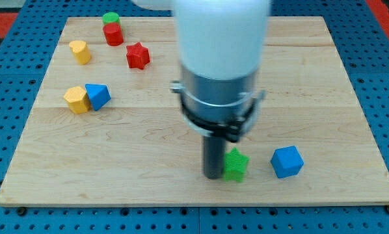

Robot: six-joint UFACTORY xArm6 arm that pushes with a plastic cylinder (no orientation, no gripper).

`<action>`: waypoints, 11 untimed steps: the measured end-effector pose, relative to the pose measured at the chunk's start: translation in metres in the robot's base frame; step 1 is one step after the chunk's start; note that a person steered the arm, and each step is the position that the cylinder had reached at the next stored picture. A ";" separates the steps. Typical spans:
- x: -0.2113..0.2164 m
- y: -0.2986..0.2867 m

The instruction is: Place the yellow hexagon to the bottom of the blue triangle

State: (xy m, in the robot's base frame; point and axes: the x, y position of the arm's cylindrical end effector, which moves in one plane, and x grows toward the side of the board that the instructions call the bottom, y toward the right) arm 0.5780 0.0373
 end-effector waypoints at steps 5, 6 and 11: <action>-0.061 -0.319; -0.095 -0.337; -0.131 -0.204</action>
